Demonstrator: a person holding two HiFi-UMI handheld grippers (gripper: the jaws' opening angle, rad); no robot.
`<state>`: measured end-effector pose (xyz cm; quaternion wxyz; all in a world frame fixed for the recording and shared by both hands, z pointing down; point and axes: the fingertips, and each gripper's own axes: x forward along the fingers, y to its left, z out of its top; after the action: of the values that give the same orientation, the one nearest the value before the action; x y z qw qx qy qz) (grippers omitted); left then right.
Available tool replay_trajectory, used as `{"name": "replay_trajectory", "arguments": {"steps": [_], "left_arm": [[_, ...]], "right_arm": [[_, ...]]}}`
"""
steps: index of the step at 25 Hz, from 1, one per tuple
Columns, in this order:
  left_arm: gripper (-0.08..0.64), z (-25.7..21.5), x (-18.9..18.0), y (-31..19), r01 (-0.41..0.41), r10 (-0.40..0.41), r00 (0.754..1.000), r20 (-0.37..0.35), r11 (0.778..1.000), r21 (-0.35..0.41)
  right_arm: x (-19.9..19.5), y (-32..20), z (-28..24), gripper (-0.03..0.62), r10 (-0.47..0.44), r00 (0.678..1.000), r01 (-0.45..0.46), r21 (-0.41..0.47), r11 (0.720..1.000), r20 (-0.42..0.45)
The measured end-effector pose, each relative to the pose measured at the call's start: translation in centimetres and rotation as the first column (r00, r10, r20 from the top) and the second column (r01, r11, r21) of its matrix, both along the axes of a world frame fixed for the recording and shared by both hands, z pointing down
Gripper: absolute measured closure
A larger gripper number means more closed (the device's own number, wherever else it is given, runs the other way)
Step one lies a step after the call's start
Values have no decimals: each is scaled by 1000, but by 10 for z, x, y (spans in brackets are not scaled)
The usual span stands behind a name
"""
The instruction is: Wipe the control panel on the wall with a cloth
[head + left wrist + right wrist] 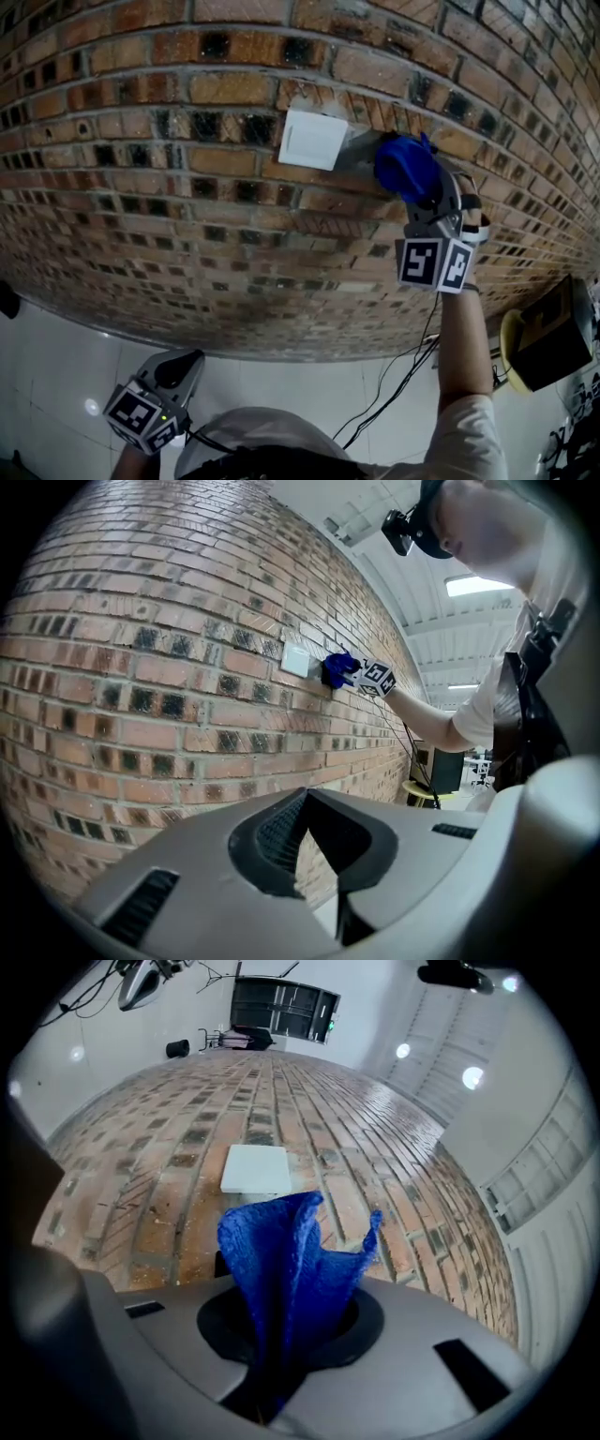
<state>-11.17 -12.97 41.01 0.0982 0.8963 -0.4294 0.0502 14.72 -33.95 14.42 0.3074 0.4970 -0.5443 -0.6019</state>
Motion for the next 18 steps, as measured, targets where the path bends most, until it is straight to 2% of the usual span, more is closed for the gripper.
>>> {"name": "replay_trajectory", "arguments": {"steps": [6,12,15,18], "left_arm": [[557,3,4,-1,-11,11,1000,1,1000,-13],[557,1,14,-3,-38,38,999,7,999,-12],[557,-1,17,-2,-49,49,999,10,999,-11],[557,-1,16,-2,-46,46,999,12,999,-13]], "right_arm": [[-1,-4,64,503,-4,999,0,-95,995,-37],[0,-16,121,503,-6,997,-13,-226,974,-81],[3,-19,126,503,-8,996,-14,-252,968,-87],[1,-7,102,503,-27,998,14,-208,978,-63]]}}
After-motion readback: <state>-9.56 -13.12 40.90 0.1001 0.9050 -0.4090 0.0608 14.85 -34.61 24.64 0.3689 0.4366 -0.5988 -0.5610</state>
